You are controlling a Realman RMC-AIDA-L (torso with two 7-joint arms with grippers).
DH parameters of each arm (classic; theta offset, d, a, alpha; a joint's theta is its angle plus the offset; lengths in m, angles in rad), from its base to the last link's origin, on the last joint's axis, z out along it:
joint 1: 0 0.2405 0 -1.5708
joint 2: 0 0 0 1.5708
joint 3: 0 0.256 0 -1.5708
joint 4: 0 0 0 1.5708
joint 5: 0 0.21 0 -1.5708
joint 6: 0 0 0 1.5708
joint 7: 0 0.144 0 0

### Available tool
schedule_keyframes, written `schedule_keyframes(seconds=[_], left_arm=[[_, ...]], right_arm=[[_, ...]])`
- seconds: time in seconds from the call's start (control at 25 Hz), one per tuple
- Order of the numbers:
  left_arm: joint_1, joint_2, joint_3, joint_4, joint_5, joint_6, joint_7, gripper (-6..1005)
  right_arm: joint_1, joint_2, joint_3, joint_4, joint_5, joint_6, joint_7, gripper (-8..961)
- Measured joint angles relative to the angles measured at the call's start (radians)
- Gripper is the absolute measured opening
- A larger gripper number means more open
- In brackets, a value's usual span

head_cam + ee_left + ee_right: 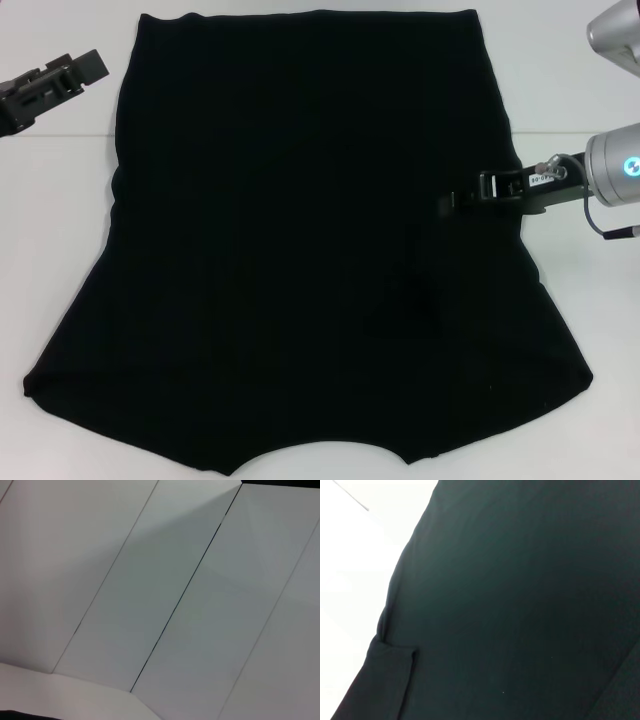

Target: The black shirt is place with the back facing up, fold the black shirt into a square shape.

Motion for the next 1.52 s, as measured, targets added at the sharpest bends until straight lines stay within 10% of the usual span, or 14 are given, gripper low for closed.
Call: schedule_keyframes(seconds=[0.32, 1.0, 1.16, 1.52], left_arm=[[0.015, 0.035, 0.002, 0.079, 0.188, 0.074, -0.184, 780], [0.002, 0.077, -0.031, 0.253, 0.768, 0.23, -0.569, 729], [0.001, 0.075, -0.026, 0.225, 0.847, 0.185, -0.568, 552], [-0.003, 0.072, -0.016, 0.12, 0.91, 0.083, -0.576, 514]], right_arm=[[-0.008, -0.024, 0.077, 0.003, 0.012, -0.008, 0.009, 482], [-0.022, -0.056, 0.122, 0.002, 0.013, -0.023, 0.024, 821], [-0.022, -0.055, 0.126, 0.003, 0.013, -0.024, 0.024, 822], [-0.022, -0.054, 0.13, 0.002, 0.013, -0.016, 0.024, 822]])
